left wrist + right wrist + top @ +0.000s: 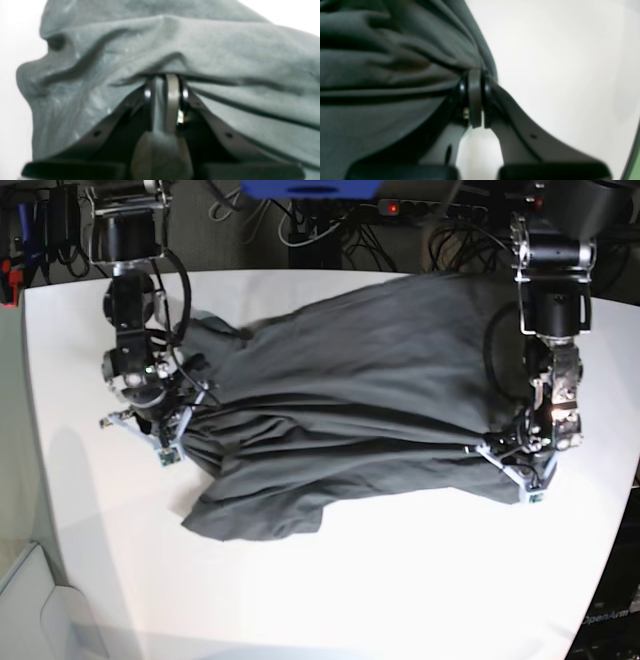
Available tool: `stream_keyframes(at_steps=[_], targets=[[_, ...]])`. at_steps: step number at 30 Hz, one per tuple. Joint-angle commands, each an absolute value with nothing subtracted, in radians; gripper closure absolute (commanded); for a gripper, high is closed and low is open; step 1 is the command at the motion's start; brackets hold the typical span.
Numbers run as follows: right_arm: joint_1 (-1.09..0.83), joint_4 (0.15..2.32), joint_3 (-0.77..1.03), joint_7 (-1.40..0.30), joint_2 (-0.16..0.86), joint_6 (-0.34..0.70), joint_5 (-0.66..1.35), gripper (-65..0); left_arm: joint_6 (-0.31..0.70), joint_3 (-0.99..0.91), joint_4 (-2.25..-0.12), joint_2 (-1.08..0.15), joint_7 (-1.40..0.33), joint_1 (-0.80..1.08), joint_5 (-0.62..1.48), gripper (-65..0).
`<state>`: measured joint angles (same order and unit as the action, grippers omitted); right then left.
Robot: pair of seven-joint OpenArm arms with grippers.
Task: Layout the t-shirt on the table in an organized manner, then fold the t-shirt properly
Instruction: 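Lift and stretch the shirt between both grippers, spreading it out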
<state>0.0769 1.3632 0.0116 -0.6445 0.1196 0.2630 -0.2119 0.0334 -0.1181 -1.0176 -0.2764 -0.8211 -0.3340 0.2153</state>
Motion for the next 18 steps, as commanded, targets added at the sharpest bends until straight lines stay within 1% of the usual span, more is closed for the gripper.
stream_keyframes(at_steps=[1, 4, 8, 14, 18], targets=[[0.081, 1.36, 0.031, -0.687, 0.133, 0.257, -0.236, 0.0, 0.039, -0.124, -1.027, -0.274, -0.839, -0.351, 0.226, -7.6], [0.084, 1.363, 0.058, -0.687, 0.134, 0.257, -0.239, 0.0, 0.039, -0.127, -1.053, -0.263, -0.839, -0.349, 0.228, -7.6], [0.104, 1.36, 0.074, -0.696, 0.148, 0.257, -0.239, 0.0, 0.039, -0.127, -1.167, -0.263, -0.845, -0.334, 0.229, -7.6], [0.096, 1.371, 0.074, -0.697, 0.166, 0.257, -0.24, 0.0, 0.041, -0.128, -1.351, -0.262, -1.001, -0.314, 0.229, -7.6], [0.079, 1.471, 0.073, -0.697, 0.162, 0.257, -0.236, 0.0, 0.035, -0.13, -1.425, -0.263, -1.026, -0.298, 0.228, -7.6]])
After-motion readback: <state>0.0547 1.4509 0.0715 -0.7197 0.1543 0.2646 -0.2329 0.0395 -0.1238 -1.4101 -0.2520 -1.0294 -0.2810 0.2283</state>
